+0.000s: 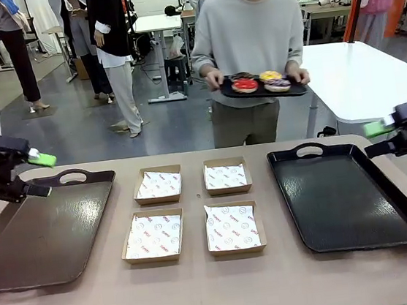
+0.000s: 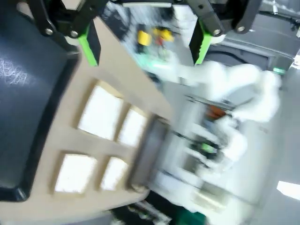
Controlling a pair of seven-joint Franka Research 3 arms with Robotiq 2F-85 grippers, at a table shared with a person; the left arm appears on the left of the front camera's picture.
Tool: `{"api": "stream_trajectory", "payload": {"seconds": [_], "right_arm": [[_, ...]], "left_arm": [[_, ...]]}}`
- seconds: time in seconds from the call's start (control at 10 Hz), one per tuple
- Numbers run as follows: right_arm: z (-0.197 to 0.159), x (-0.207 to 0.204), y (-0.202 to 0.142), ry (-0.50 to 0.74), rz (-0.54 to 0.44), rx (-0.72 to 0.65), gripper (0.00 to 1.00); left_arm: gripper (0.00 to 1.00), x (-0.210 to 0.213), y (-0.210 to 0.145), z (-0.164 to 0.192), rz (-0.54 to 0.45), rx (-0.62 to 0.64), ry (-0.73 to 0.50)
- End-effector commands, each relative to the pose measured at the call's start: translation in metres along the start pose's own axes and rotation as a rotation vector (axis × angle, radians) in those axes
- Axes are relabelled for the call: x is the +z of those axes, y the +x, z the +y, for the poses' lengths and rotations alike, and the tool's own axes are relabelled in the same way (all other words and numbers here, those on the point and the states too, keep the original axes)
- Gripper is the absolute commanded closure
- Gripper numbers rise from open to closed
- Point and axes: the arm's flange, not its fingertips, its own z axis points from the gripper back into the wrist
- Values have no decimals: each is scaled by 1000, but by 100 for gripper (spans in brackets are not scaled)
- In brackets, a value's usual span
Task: Individually package the donuts and arrange them on the tray.
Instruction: Pick up one Paper togo box.
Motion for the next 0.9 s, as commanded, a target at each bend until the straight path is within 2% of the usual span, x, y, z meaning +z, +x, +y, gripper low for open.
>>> {"api": "stream_trajectory", "payload": {"seconds": [0.0, 0.3, 0.6, 0.8], "right_arm": [[-22, 17, -14, 243, -118, -133, 0], [-30, 44, -40, 156, -129, -183, 0], [-30, 57, -54, 50, -54, -252, 0], [-28, 64, -62, 24, -48, -271, 0]], "left_arm": [[0, 16, -5, 24, -48, 63, -79], [0, 56, -25, 42, -66, 112, -39], [0, 84, -46, 58, -127, 155, -41], [0, 97, -56, 68, -138, 173, -30]]}}
